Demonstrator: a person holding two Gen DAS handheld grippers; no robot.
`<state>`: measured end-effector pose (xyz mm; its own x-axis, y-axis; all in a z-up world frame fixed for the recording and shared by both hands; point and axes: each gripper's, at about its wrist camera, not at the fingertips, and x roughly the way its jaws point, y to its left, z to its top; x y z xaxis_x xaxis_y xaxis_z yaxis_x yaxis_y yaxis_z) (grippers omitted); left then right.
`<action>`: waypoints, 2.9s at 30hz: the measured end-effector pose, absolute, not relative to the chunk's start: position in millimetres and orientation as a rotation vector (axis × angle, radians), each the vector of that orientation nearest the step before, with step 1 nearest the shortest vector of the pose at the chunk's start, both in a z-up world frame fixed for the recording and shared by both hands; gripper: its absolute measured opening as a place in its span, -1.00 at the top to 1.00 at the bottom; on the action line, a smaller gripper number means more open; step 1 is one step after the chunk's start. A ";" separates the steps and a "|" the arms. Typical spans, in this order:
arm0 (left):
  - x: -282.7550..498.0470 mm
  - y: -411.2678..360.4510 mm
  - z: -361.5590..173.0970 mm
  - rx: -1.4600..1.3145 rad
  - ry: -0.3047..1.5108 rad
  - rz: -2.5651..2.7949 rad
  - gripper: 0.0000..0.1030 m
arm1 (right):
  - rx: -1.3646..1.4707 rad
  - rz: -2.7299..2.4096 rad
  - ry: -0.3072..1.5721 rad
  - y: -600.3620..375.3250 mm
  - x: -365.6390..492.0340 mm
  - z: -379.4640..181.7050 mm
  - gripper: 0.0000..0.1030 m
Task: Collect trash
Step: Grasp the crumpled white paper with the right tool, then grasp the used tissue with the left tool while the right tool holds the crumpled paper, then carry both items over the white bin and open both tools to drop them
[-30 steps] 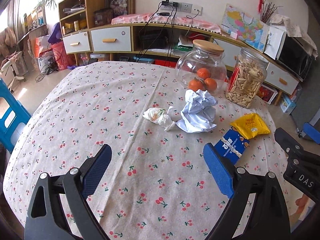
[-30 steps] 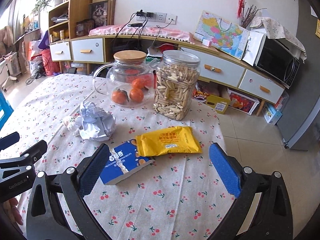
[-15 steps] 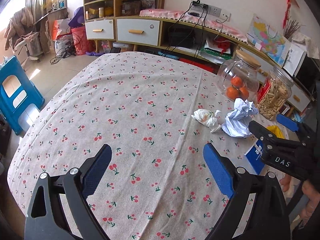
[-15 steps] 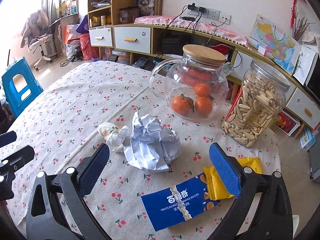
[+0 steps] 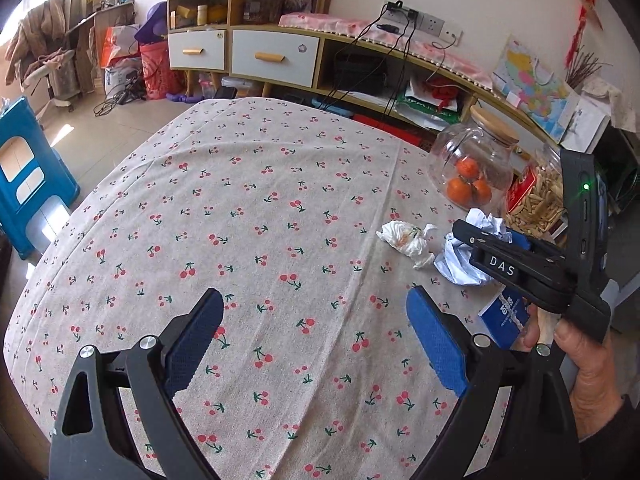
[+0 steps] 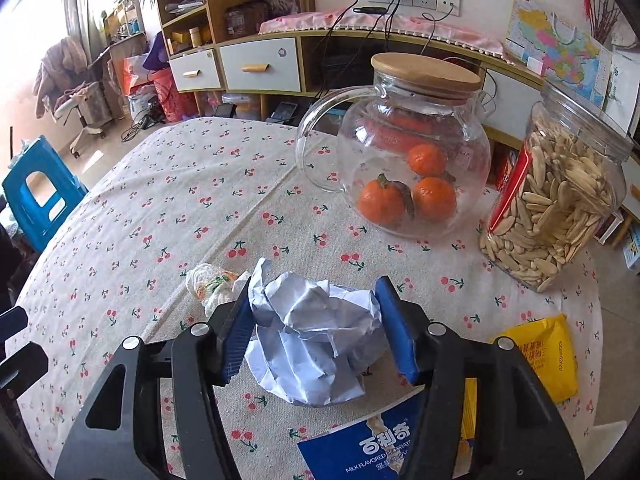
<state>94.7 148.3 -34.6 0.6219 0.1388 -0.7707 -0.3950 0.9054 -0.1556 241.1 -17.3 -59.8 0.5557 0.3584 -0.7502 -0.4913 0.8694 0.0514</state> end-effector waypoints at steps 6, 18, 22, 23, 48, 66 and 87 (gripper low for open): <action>118.0 145.7 -39.5 -0.410 0.850 0.294 -0.75 | -0.202 0.474 0.767 -51.8 202.1 -28.4 -0.07; 177.6 100.1 -46.9 -0.345 0.864 0.244 -0.75 | -0.074 0.384 0.795 -145.8 145.1 -6.5 -0.08; 207.9 91.9 -64.3 -0.293 0.890 0.259 -0.75 | -0.062 0.348 0.775 -161.9 146.3 -10.0 -0.09; 215.5 92.2 -71.2 -0.289 0.905 0.267 -0.75 | -0.057 0.347 0.777 -164.9 147.6 -11.5 -0.09; 228.9 84.6 -109.2 -0.102 0.903 0.388 0.12 | -0.064 0.347 0.791 -182.2 152.1 -17.9 -0.10; 154.9 54.8 -101.2 -0.023 0.929 0.304 0.17 | -0.059 0.353 0.740 -205.5 126.7 -3.6 -0.10; 62.5 -87.6 -56.8 0.045 0.857 0.007 0.17 | 0.063 0.104 0.667 -352.8 79.4 6.6 -0.10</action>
